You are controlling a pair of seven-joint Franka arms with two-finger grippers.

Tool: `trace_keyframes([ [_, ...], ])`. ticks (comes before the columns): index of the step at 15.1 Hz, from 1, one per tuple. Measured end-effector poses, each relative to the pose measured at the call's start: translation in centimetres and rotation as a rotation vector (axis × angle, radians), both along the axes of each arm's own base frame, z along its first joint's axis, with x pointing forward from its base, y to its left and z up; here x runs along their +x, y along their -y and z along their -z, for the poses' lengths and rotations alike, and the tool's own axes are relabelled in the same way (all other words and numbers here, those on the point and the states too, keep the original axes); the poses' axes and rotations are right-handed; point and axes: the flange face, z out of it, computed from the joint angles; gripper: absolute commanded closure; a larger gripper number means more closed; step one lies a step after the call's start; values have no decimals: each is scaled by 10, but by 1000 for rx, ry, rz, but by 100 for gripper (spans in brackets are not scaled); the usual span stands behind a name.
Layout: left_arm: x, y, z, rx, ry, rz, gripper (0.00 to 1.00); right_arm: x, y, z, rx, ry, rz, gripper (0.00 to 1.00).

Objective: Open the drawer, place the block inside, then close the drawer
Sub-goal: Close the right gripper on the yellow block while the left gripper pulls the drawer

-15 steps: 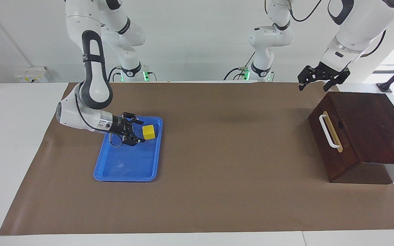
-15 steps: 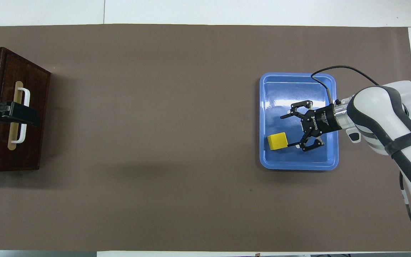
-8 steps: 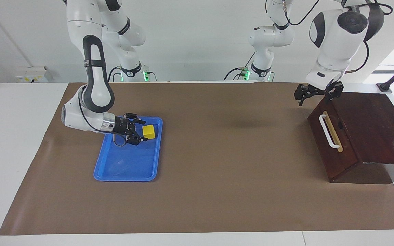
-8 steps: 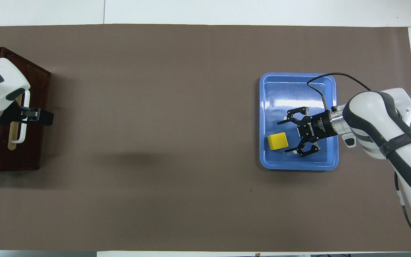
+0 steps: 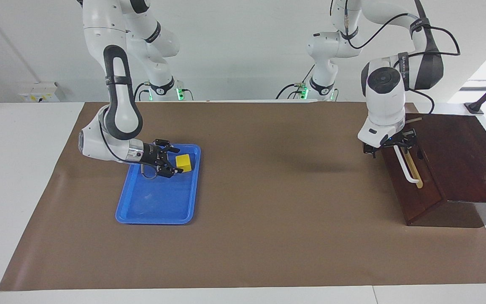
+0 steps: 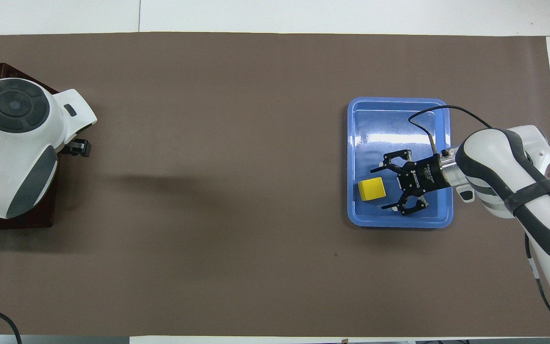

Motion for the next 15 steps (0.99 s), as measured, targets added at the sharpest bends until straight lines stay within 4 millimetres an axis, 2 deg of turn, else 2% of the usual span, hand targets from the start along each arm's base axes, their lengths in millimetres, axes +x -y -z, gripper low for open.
trace_keyframes([
  [3, 9, -1, 17, 18, 13, 25, 0, -1, 1, 1, -4, 5, 1, 0],
  [5, 13, -4, 29, 50, 9, 36, 0, -1, 0, 1, -4, 5, 0, 13],
  [6, 15, -4, 36, 60, 9, 37, 0, -1, 0, 1, -4, 5, 0, 29],
  [8, 19, -8, 49, 67, 6, 31, 0, -1, 0, 1, -4, 6, 0, 82],
  [9, 20, -13, 53, 69, 1, 24, 0, -1, 1, 1, -5, 7, 1, 100],
  [13, 22, -31, 55, 72, -3, -3, 0, 1, 2, -1, -10, 18, 7, 100],
  [15, 20, -35, 59, 73, -10, -9, 0, 8, 2, -8, -14, 41, 10, 100],
])
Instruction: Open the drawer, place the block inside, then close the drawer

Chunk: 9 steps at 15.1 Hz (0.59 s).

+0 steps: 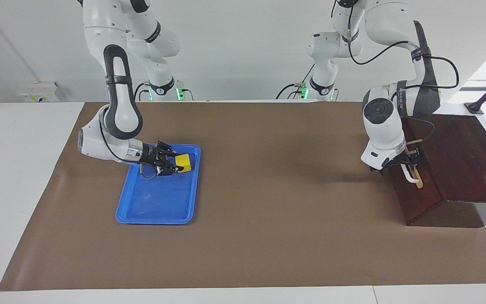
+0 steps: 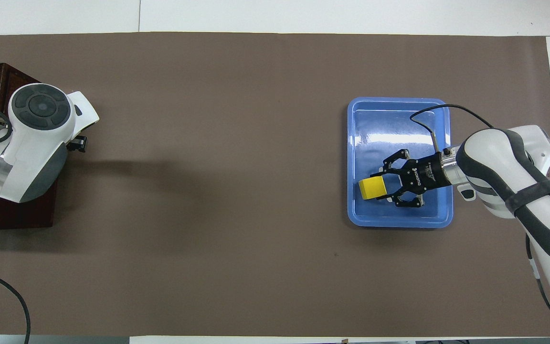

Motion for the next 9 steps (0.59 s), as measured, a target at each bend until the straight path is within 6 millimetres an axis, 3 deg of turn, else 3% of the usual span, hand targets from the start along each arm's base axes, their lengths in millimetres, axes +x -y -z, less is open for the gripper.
trace_keyframes([
  [3, -3, -4, 8, -2, -11, -2, 0, 23, -1, -31, -3, 46, 24, 100],
  [6, -4, -10, 13, -10, -8, -3, 0, 44, -12, -79, 10, 75, 34, 100],
  [9, -5, -9, 14, -11, -11, -1, 0, 53, -20, -129, 24, 90, 46, 100],
])
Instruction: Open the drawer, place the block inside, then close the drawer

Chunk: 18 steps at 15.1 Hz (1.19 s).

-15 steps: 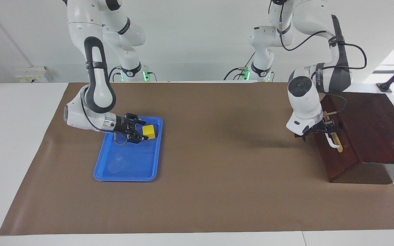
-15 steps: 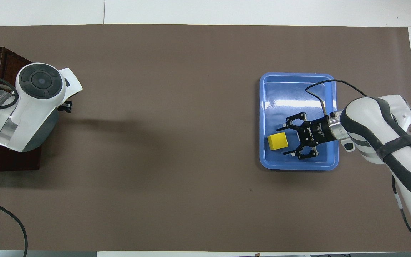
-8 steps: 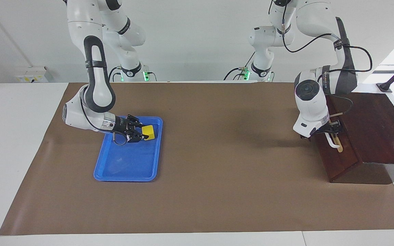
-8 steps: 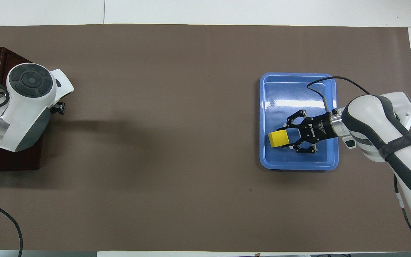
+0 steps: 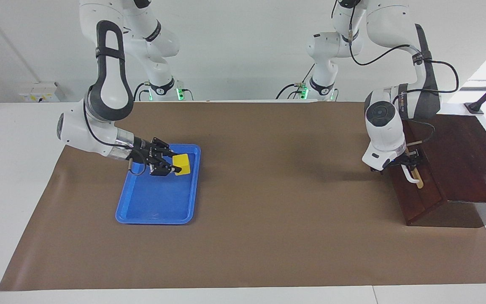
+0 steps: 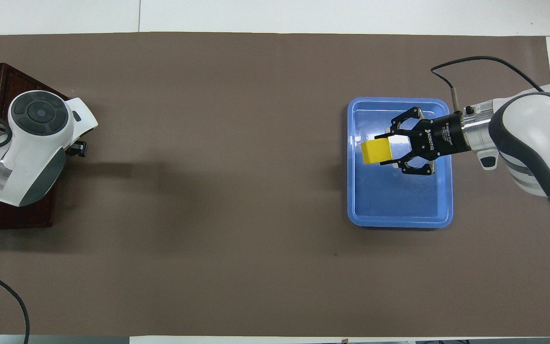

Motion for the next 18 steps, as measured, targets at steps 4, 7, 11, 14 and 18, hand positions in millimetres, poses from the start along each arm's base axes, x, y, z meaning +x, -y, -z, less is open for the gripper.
trace_keyframes([
  [4, -2, 6, 2, -1, -5, 10, 0, 7, -14, -55, 20, -15, -8, 100],
  [7, -2, 12, 2, -1, -5, 20, 0, 9, -17, -69, 17, -38, 0, 100],
  [11, -5, 35, 3, 0, -1, 34, 0, 8, -22, -69, 13, -91, 28, 100],
  [14, -11, 58, 2, -8, -9, 44, 0, 6, -38, -69, 8, -123, 30, 100],
  [18, -19, 86, 0, -34, -26, 47, 0, 5, -46, -69, 5, -137, 29, 100],
])
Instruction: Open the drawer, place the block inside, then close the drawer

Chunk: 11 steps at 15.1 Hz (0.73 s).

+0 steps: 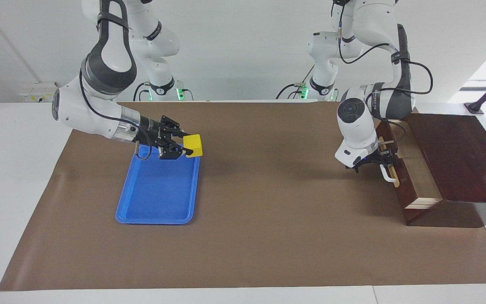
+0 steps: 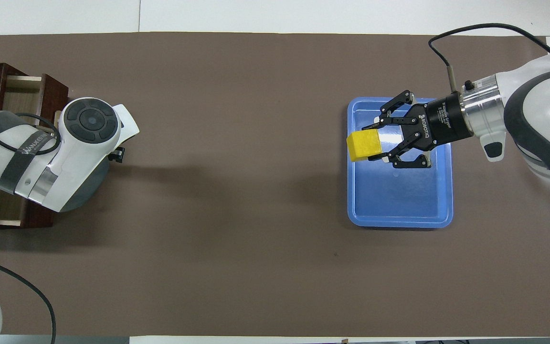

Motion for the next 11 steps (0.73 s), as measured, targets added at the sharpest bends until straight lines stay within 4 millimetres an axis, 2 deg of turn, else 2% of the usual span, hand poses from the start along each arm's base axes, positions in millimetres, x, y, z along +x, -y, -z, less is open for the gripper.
trace_keyframes([
  [8, -13, 35, 0, -19, -13, -13, 0, -1, -10, 0, -2, -12, -4, 100],
  [11, -13, 41, -3, -29, -11, -14, 0, -1, -9, -1, -2, -12, -4, 100],
])
